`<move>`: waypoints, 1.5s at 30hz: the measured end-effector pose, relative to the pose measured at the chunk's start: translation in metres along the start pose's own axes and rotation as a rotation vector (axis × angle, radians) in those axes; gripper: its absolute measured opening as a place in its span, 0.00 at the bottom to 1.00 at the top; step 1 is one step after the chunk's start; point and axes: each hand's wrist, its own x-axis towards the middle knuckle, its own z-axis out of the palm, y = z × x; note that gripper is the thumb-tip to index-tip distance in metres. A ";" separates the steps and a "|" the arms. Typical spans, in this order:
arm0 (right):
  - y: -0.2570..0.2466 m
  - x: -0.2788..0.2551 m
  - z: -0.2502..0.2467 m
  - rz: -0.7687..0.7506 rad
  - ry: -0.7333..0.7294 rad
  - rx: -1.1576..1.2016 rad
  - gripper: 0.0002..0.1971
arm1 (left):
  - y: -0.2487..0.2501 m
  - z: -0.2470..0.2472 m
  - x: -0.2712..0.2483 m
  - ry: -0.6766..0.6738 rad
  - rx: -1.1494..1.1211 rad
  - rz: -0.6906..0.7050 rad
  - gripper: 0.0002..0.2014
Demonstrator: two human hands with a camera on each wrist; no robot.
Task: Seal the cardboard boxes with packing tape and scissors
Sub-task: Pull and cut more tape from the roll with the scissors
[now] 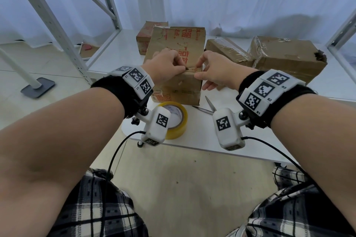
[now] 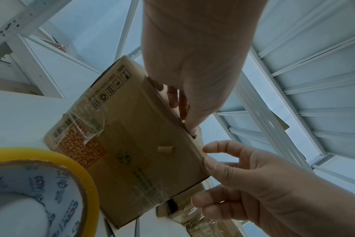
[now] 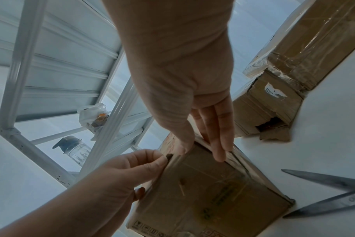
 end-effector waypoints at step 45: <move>0.005 0.009 0.013 0.125 0.161 0.380 0.11 | -0.015 0.019 -0.002 0.284 -0.168 -0.367 0.48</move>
